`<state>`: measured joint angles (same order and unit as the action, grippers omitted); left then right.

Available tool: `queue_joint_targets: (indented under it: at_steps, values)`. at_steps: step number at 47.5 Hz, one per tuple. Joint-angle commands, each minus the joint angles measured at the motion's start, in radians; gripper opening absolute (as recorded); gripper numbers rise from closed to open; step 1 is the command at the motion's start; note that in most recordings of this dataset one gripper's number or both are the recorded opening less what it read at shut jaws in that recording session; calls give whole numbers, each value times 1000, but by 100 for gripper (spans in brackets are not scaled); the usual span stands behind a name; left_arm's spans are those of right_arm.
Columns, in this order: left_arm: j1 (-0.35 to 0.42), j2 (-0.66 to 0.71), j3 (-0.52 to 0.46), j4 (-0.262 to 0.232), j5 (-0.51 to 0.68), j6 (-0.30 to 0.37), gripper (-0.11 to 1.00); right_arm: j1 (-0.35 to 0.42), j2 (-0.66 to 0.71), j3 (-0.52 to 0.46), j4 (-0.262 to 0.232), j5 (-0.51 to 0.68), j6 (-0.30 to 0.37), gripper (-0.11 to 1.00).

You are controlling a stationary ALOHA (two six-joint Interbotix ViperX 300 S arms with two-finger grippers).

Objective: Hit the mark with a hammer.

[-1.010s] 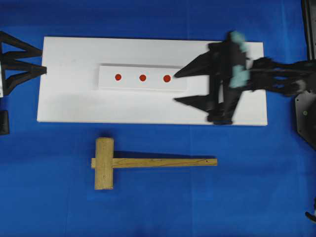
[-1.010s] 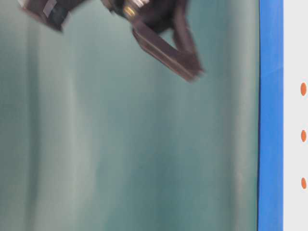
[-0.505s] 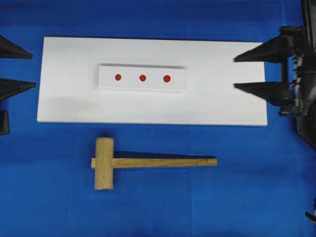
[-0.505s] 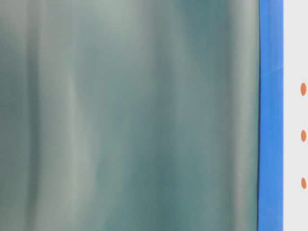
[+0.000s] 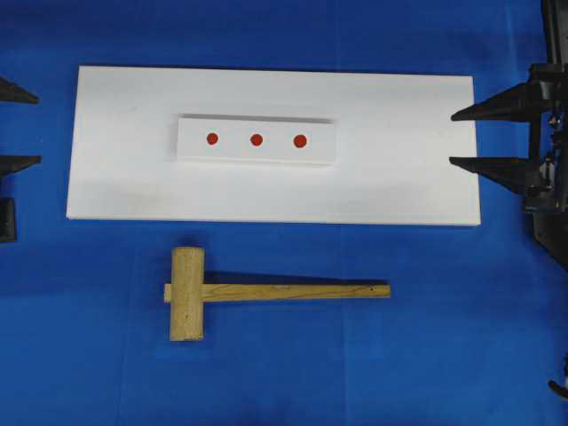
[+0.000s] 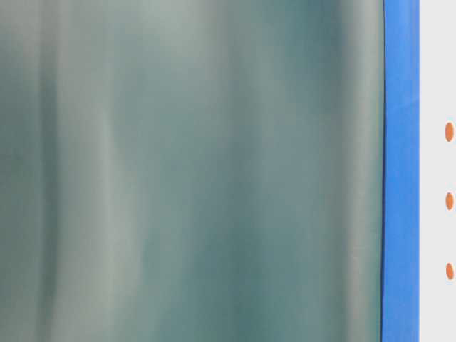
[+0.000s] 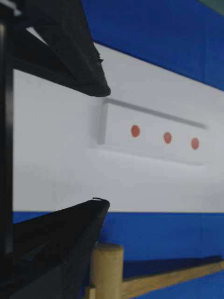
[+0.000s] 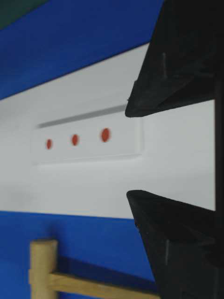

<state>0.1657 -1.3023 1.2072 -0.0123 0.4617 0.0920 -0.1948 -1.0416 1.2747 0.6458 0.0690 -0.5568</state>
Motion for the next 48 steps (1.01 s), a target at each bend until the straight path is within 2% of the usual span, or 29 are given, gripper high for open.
queue_joint_targets:
  at_steps: [1,12,28,48]
  values:
    - [-3,-2,-2,-2,-6,2,89,-3,0,12,-2,-23,0,54]
    - [-12,-2,0,-2,-11,12,89,-3,0,77,9,-97,2,54]
    - [-43,8,32,-2,-94,11,86,-3,-5,74,9,-92,3,54]
    - [-48,8,37,-2,-97,9,86,-3,-11,72,9,-86,3,54]
